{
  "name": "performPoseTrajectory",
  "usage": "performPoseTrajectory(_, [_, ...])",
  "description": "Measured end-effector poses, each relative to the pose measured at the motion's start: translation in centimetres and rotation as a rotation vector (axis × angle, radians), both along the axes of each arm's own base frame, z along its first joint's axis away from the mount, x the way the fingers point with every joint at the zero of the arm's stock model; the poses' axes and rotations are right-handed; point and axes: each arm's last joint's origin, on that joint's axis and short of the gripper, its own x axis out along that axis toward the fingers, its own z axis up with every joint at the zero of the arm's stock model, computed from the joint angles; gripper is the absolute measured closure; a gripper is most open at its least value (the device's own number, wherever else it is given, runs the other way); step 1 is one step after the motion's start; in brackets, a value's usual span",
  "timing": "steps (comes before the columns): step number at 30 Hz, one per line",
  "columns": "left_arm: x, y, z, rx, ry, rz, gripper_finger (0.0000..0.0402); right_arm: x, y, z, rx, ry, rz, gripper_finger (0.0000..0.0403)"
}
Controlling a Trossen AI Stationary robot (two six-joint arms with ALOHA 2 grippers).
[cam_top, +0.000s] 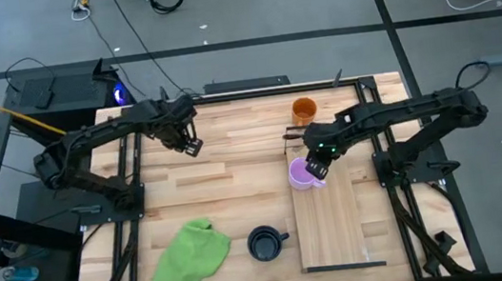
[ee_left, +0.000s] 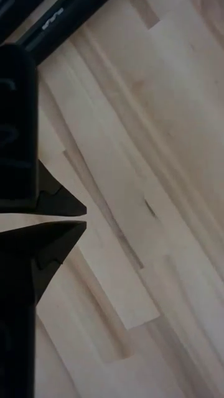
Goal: Stack small to large cups/mugs on shelf
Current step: Put the light violet mug on the shelf
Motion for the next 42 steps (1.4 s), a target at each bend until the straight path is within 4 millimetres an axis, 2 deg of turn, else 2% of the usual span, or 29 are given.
performPoseTrajectory(21, [0.6, -0.4, -0.3, 0.016, -0.027, -0.024, 0.0361, 2.2, -0.3, -2.9, -0.033, 0.133, -0.008, 0.0284])
performPoseTrajectory(28, [0.6, -0.4, -0.3, 0.016, -0.027, -0.025, 0.0371, 2.3, -0.9, -3.1, -0.049, 0.143, -0.024, 0.0286])
performPoseTrajectory(33, [0.6, -0.4, -0.3, 0.017, -0.029, -0.026, 0.037, 2.3, -1.4, -3.1, -0.059, 0.146, -0.026, 0.0312])
performPoseTrajectory(42, [0.6, -0.4, -0.3, 0.02, -0.028, -0.042, 0.0375, 2.3, -1.7, -3.1, -0.088, 0.154, 0.071, 0.039])
